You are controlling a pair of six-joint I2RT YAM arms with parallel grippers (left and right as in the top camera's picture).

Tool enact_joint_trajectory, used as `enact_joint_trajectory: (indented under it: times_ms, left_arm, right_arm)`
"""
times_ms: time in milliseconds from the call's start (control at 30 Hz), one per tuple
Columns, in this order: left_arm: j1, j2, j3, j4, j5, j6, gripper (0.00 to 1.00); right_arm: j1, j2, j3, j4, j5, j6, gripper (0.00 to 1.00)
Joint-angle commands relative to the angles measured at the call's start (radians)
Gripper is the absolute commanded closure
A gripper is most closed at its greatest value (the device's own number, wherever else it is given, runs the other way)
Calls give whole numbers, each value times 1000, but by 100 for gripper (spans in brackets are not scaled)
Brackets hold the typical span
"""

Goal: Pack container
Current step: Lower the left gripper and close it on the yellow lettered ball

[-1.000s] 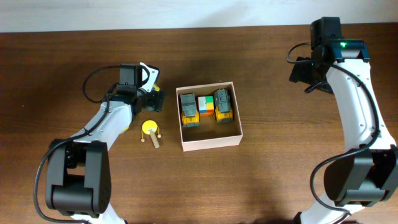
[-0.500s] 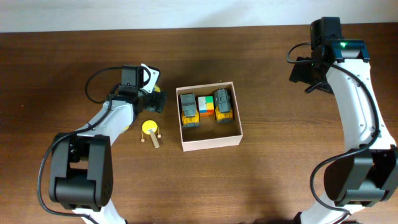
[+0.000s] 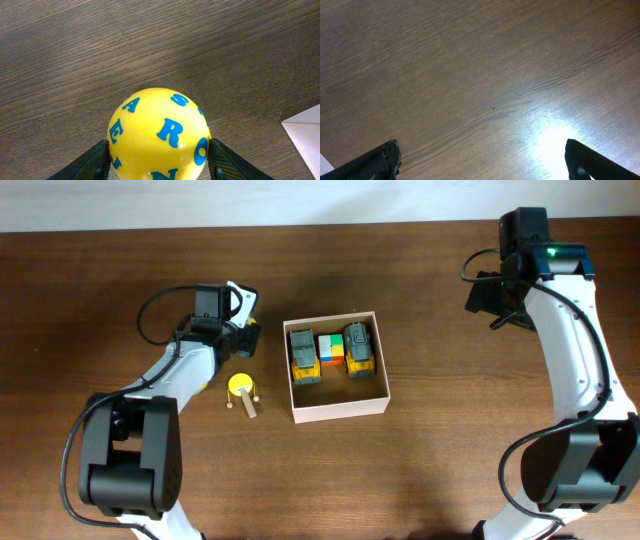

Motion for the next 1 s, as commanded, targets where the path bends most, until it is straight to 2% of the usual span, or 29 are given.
enact_joint_trajectory:
  times_ms: [0,600,967]
  left_arm:
    - [2,5,13,3,-3,1,41]
    - [1,-7,19,-2,-3,-4,47]
    - [2,-165,25,-29,-7,-11,48]
  right_arm:
    - [-1,5,-9,0,2,13,1]
    - [-1,5,-9,0,2,13,1]
    - [-1,5,-9,0,2,13,1]
